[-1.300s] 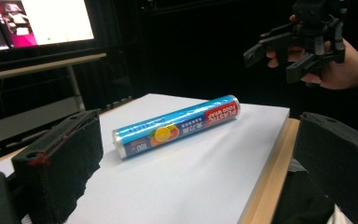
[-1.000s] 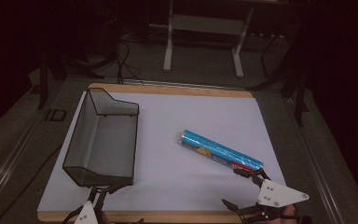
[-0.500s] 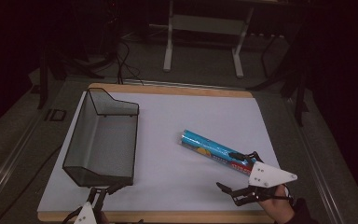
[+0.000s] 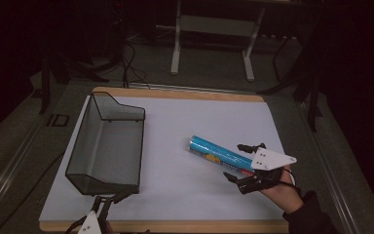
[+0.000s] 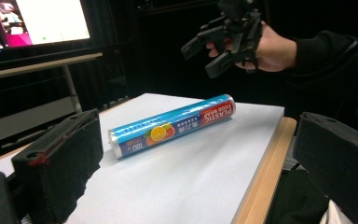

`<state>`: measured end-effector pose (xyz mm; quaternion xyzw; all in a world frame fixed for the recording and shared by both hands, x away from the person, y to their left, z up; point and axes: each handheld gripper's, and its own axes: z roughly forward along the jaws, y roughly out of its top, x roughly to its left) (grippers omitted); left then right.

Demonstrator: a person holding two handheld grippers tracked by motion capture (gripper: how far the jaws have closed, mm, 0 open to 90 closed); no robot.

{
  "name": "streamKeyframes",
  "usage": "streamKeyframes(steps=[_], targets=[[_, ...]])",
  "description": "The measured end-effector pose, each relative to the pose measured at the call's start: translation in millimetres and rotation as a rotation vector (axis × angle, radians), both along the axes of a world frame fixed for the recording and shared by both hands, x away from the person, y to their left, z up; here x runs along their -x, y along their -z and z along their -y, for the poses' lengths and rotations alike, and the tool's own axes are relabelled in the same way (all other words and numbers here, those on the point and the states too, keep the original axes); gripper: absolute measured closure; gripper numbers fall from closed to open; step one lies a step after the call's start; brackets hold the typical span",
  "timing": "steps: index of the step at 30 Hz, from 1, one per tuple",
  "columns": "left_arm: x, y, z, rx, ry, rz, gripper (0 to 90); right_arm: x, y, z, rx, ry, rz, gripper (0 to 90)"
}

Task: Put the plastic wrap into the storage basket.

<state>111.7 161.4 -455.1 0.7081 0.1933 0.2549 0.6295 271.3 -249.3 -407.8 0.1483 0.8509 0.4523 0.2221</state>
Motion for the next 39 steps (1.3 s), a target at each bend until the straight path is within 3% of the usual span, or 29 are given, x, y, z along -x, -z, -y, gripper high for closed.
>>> streamKeyframes(steps=[4, 14, 15, 31, 39], targets=[[-0.1, 0.0, -0.4, 0.004, 0.002, -0.003, 2.3, -12.1, 3.6, -2.0, 0.068, 0.011, -0.016, 8.8], [-0.5, 0.2, -0.4, 0.005, 0.012, -0.01, 2.3, -41.8, 13.9, -7.6, 0.169, 0.031, -0.076, 9.6], [-0.4, 0.3, -0.5, 0.004, 0.011, -0.01, 2.3, -44.4, 15.5, -8.8, 0.18, 0.032, -0.083, 12.9], [-0.9, 1.4, -1.3, 0.002, 0.011, -0.019, 2.3, -81.5, 44.3, -22.2, 0.358, 0.038, -0.204, 16.0], [-0.8, 1.5, -0.9, 0.001, 0.014, -0.018, 2.3, -102.5, 57.9, -29.7, 0.482, 0.04, -0.297, 16.6]])
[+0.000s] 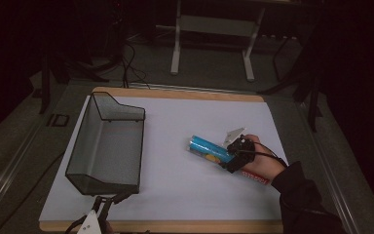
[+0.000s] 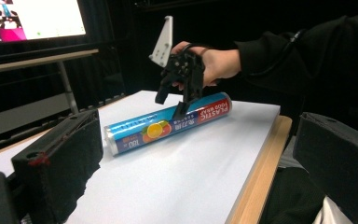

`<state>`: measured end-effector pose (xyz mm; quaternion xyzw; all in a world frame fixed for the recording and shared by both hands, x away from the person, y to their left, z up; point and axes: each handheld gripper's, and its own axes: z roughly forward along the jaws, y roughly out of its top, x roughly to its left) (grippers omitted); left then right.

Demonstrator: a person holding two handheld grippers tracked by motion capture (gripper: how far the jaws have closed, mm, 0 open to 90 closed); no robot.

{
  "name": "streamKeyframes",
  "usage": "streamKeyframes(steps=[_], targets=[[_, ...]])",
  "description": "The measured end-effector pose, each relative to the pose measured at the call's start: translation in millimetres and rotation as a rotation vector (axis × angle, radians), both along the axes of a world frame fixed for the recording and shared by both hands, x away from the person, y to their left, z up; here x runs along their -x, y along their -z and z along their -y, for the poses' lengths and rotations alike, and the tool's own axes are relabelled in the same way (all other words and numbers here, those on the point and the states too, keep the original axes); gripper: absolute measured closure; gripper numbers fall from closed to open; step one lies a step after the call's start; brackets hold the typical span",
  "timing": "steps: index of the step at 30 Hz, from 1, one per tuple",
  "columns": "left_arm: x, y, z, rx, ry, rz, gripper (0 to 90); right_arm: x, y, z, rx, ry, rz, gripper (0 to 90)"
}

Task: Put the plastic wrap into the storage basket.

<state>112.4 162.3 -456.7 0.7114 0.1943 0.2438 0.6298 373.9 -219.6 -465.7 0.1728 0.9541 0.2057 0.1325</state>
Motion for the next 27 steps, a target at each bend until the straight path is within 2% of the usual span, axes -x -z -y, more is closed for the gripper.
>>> streamKeyframes(steps=[7, 9, 11, 14, 17, 22, 23, 27], targets=[[-0.4, 0.2, -0.2, -0.003, 0.003, -0.003, 2.3, -14.5, 8.5, -5.8, 0.102, 0.006, -0.078, 16.6], [-0.2, 0.2, -0.2, -0.003, 0.004, -0.003, 2.3, -18.8, 11.4, -8.1, 0.13, 0.008, -0.112, 16.6], [-0.2, 0.3, -0.1, -0.004, 0.004, -0.003, 2.3, -22.5, 15.1, -10.8, 0.162, 0.003, -0.15, 20.7], [-0.3, 0.4, -0.3, -0.004, 0.004, -0.003, 2.3, -24.6, 20.1, -15.3, 0.202, -0.001, -0.162, 23.0], [-0.3, 0.4, -0.4, -0.004, 0.003, -0.003, 2.3, -28.2, 23.5, -18.2, 0.229, -0.007, -0.178, 23.7], [-0.3, 0.7, 0.0, -0.008, 0.005, -0.004, 2.3, -34.5, 29.4, -20.8, 0.286, -0.008, -0.254, 25.7], [-0.3, 0.8, 0.1, -0.008, 0.005, -0.004, 2.3, -34.9, 30.4, -21.5, 0.298, -0.008, -0.257, 27.7], [-0.4, 0.8, 0.1, -0.009, 0.005, -0.004, 2.3, -39.7, 31.2, -22.8, 0.313, -0.005, -0.285, 29.8]])
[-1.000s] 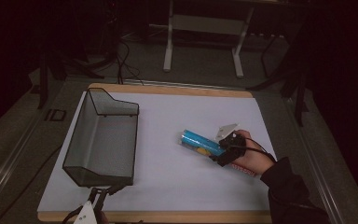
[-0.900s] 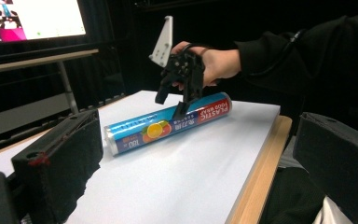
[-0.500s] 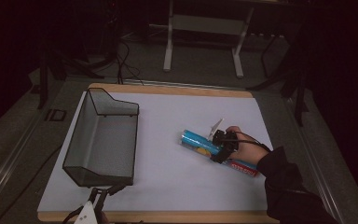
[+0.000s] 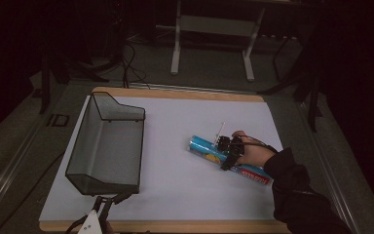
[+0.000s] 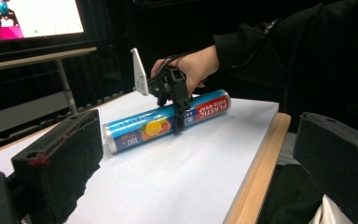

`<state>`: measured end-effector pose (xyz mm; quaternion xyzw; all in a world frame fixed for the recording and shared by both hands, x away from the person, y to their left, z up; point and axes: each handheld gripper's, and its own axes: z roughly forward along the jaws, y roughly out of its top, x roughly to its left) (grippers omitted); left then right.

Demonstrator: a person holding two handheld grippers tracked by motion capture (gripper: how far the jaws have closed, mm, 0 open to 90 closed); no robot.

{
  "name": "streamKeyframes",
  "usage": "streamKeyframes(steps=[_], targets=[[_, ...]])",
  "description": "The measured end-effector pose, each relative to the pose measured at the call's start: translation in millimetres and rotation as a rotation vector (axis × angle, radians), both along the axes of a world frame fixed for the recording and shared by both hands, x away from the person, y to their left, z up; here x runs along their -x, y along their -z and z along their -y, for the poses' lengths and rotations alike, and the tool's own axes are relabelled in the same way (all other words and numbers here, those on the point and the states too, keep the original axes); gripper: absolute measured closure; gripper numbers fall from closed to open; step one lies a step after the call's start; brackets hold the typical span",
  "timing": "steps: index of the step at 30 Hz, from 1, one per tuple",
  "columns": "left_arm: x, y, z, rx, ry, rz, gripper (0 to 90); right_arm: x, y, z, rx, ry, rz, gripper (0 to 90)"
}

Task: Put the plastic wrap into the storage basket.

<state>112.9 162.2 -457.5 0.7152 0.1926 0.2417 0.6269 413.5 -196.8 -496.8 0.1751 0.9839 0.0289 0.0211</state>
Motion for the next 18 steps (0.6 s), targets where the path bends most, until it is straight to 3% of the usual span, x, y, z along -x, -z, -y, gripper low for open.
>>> streamKeyframes(steps=[7, 13, 18], targets=[[0.1, 0.2, 0.6, -0.005, 0.001, -0.002, 2.3, -1.6, 1.2, -6.5, 0.058, 0.02, -0.012, 31.3], [-0.8, 0.3, 0.0, -0.003, -0.004, -0.002, 2.3, 2.4, -3.3, -4.2, 0.042, 0.046, 0.041, 31.6], [-0.4, 0.4, 1.0, -0.008, -0.004, 0.0, 2.3, 1.1, -20.2, -3.7, 0.01, 0.067, 0.069, 31.6]])
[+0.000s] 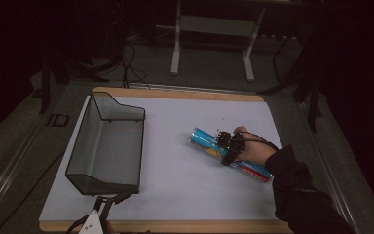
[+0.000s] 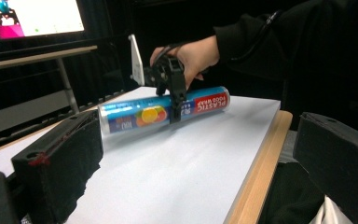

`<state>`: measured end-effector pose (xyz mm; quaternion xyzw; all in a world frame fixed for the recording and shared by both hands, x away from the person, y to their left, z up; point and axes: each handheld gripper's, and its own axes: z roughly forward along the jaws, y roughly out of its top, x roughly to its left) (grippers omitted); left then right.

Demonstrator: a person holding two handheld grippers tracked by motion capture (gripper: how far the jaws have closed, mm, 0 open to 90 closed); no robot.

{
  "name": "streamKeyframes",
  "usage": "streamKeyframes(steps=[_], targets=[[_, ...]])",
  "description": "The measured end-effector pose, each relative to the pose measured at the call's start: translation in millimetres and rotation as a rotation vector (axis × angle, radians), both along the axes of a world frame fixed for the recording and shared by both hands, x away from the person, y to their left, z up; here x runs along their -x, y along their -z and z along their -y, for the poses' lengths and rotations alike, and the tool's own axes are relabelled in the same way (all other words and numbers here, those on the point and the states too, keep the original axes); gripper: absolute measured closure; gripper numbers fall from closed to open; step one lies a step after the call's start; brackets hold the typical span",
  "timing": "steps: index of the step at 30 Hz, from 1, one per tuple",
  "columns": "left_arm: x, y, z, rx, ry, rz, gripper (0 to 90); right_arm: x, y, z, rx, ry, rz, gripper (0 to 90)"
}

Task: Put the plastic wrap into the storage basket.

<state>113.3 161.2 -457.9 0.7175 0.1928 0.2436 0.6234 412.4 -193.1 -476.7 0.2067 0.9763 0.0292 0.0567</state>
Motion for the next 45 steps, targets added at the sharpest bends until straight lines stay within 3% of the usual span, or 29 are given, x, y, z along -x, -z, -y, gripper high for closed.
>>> streamKeyframes(steps=[6, 11, 19, 21, 24, 28, 35, 41, 45], targets=[[0.0, 0.0, -0.3, 0.002, -0.003, 0.002, 2.3, 1.7, -26.9, -0.5, -0.082, 0.019, 0.067, 31.7], [0.2, -0.1, -0.2, 0.001, -0.003, 0.003, 2.3, 3.2, -52.1, 0.0, -0.182, 0.04, 0.122, 31.7], [0.7, -0.3, -0.1, 0.002, -0.003, 0.005, 2.3, 6.5, -79.3, -2.6, -0.28, 0.064, 0.16, 31.8], [0.4, -0.3, -0.1, 0.003, -0.003, 0.004, 2.3, 8.2, -88.5, -5.2, -0.33, 0.085, 0.174, 31.7], [0.3, -0.3, 0.0, 0.002, -0.004, 0.005, 2.3, 8.9, -96.3, -8.9, -0.39, 0.105, 0.161, 31.7], [0.5, -0.4, -0.1, 0.002, -0.003, 0.004, 2.3, 12.0, -107.5, -20.8, -0.447, 0.107, 0.143, 31.7], [0.9, -0.7, -1.3, 0.003, -0.001, 0.007, 2.3, 17.9, -122.3, -49.2, -0.484, 0.085, 0.168, 31.7], [1.5, -0.7, -1.5, 0.004, 0.001, 0.009, 2.3, 21.0, -131.0, -71.9, -0.55, 0.101, 0.2, 31.8], [1.2, -0.9, -1.6, 0.005, 0.004, 0.009, 2.3, 23.3, -138.3, -86.8, -0.59, 0.085, 0.181, 31.8]])
